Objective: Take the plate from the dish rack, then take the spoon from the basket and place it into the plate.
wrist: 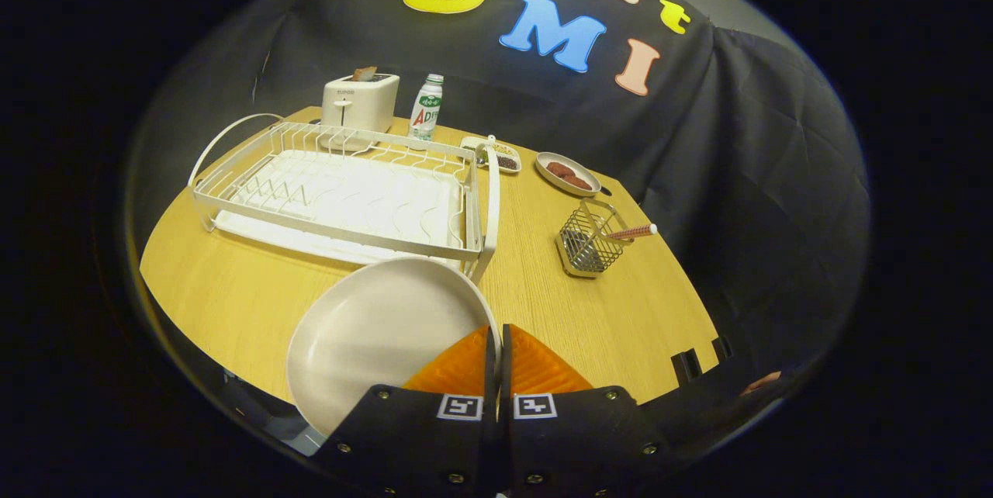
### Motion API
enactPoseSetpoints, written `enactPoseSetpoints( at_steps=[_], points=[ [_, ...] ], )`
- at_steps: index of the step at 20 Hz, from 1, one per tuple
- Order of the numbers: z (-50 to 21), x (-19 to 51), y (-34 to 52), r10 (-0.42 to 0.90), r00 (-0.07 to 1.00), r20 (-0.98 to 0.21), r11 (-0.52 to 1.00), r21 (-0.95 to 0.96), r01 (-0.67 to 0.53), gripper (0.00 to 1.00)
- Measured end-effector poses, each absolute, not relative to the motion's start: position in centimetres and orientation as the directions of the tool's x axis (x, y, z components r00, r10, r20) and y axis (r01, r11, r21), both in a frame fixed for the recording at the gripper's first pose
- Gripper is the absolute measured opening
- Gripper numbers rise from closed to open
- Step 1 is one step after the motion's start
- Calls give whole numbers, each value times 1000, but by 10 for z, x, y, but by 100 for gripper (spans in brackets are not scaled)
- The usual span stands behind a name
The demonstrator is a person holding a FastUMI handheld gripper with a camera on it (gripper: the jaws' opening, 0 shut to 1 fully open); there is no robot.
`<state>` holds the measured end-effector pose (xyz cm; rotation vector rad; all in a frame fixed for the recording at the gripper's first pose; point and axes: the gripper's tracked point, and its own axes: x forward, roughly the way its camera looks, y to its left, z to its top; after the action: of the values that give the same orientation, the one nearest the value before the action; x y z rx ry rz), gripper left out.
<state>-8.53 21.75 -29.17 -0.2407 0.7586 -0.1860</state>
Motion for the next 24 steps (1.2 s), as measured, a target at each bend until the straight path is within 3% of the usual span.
enactPoseSetpoints(
  at_steps=[15, 19, 20, 24],
  points=[
    [-336, -62, 223, -162, 672, -723, 984, -164, 61, 1],
    [-332, -58, 215, -178, 681, -711, 979, -195, 51, 4],
    [-329, -57, 214, -177, 687, -705, 979, -197, 49, 15],
    [-308, -50, 199, -192, 715, -672, 977, -201, 74, 15]
  ],
)
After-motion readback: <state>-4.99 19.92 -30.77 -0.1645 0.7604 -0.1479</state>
